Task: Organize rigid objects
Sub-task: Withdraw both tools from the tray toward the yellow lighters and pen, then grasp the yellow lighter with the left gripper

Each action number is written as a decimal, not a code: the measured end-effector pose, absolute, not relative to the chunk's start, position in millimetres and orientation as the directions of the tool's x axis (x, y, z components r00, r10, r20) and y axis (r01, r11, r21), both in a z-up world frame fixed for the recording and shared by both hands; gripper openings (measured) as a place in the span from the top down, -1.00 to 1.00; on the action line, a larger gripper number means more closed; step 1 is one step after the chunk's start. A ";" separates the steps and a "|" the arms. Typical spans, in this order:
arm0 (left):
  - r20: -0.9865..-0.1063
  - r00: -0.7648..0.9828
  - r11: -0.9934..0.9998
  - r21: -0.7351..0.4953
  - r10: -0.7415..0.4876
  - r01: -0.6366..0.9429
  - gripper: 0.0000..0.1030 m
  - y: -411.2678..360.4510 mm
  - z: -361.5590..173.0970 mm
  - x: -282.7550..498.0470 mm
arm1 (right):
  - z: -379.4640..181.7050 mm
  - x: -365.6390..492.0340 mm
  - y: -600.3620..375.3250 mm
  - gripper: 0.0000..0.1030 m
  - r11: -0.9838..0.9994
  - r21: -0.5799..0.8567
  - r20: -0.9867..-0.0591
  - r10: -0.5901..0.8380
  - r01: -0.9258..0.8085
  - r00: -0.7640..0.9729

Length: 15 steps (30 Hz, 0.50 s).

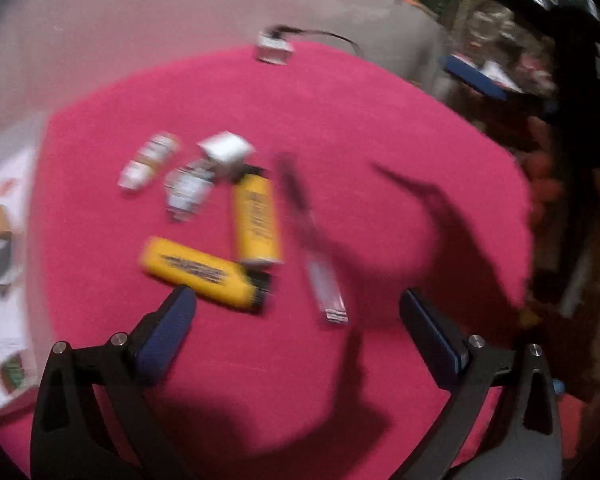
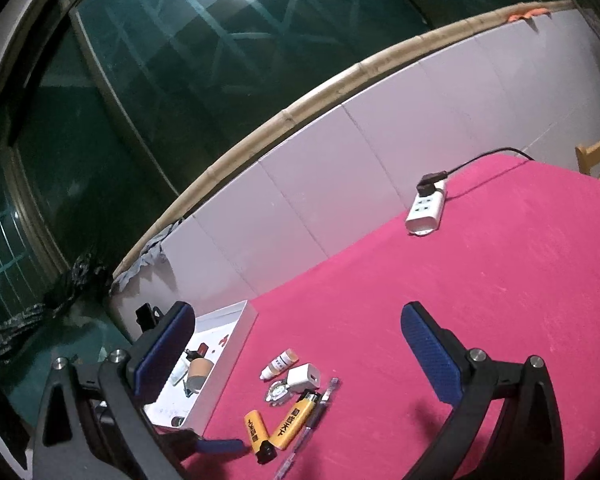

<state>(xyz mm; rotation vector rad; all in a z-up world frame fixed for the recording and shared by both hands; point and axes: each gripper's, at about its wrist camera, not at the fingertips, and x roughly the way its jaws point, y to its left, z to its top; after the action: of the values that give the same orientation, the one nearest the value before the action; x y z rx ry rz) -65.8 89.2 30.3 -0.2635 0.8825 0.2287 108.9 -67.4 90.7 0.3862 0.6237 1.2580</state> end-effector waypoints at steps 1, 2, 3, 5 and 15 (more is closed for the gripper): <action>-0.781 0.613 0.934 -0.121 0.120 -0.337 -0.99 94.3 32.6 -67.6 | 90.4 109.9 -69.0 -1.00 0.277 0.595 -0.220 0.959 -0.754 0.179; -0.770 0.620 0.915 -0.131 0.148 -0.382 -0.99 102.7 36.0 -71.4 | 90.2 110.6 -70.5 -1.00 0.279 0.598 -0.219 0.959 -0.752 0.181; -0.760 0.629 0.900 -0.145 0.164 -0.410 -0.99 108.8 38.2 -74.4 | 90.1 111.1 -71.9 -1.00 0.280 0.598 -0.217 0.959 -0.751 0.184; -0.750 0.627 0.870 -0.149 0.211 -0.471 -0.99 119.8 41.6 -76.5 | 89.4 112.1 -73.9 -1.00 0.284 0.598 -0.213 0.958 -0.749 0.193; -0.797 0.412 0.796 0.136 0.442 -0.590 -0.99 140.9 16.2 -35.7 | 84.7 112.6 -72.5 -1.00 0.295 0.616 -0.240 0.953 -0.730 0.183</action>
<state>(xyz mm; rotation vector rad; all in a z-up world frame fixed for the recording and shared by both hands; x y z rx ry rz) -35.7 140.9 16.2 -0.1758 0.9443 0.6527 112.6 -72.5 84.7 0.4059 0.6578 1.2338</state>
